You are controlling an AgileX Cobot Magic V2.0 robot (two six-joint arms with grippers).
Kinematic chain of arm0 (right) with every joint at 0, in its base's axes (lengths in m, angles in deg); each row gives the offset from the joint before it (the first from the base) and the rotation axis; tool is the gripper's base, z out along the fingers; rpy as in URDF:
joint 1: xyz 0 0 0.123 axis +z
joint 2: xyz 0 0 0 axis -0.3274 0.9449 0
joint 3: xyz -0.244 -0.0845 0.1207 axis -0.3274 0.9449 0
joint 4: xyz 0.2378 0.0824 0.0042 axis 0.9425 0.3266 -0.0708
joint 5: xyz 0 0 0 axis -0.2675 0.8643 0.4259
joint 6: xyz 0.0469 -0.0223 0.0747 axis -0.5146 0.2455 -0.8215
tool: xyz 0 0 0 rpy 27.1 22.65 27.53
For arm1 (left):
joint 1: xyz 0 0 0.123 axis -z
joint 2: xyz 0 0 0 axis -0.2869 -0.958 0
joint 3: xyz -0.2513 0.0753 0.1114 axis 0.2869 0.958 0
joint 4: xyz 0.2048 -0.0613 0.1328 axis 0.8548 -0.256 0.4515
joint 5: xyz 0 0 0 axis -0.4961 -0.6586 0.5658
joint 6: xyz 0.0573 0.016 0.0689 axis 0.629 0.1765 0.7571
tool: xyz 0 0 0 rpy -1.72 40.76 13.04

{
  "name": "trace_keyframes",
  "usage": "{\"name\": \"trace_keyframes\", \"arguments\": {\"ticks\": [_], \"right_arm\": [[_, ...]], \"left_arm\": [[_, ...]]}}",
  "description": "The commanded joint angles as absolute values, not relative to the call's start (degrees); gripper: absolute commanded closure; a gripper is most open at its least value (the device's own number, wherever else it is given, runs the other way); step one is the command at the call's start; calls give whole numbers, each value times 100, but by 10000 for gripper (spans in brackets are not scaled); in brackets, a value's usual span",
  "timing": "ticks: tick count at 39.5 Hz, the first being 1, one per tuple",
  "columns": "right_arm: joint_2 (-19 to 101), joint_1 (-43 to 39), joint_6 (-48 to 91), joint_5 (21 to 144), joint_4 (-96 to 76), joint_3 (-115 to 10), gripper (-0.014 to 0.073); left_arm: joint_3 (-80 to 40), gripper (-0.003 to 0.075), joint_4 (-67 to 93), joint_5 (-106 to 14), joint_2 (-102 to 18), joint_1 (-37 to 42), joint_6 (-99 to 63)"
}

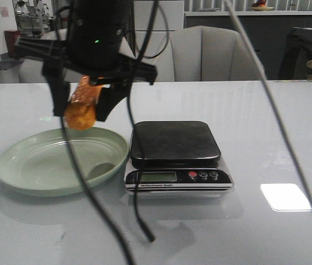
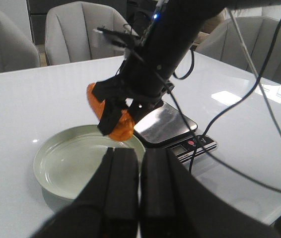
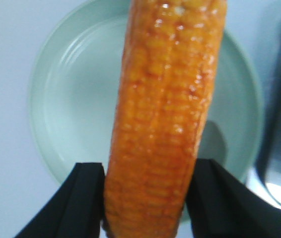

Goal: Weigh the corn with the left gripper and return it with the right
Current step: 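Lower the corn onto the green plate and open the right gripper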

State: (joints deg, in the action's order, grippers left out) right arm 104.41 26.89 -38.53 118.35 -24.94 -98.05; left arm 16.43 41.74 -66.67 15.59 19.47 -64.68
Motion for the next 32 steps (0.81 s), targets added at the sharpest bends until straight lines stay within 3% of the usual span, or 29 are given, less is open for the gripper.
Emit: {"name": "trace_keyframes", "arguments": {"ticks": [1, 5, 12, 15, 32], "right_arm": [[10350, 2821, -3866, 11393, -2527, -9992, 421], [10574, 2873, -3937, 11236, -2254, -9992, 361], [10764, 2880, -3937, 11265, -2098, -9992, 97], [10753, 2833, -3937, 11311, -2104, -10011, 34], [9767, 2025, -3008, 12990, -2133, -10412, 22]], "left_arm": [[1519, 596, 4176, -6196, 1546, 1938, -6470], [1519, 596, 4176, -6196, 1546, 1938, -6470], [1519, 596, 4176, -6196, 1546, 1938, -6470], [1519, 596, 4176, -6196, 1546, 1938, -6470], [1519, 596, 4176, -6196, 1546, 1938, -6470]]}}
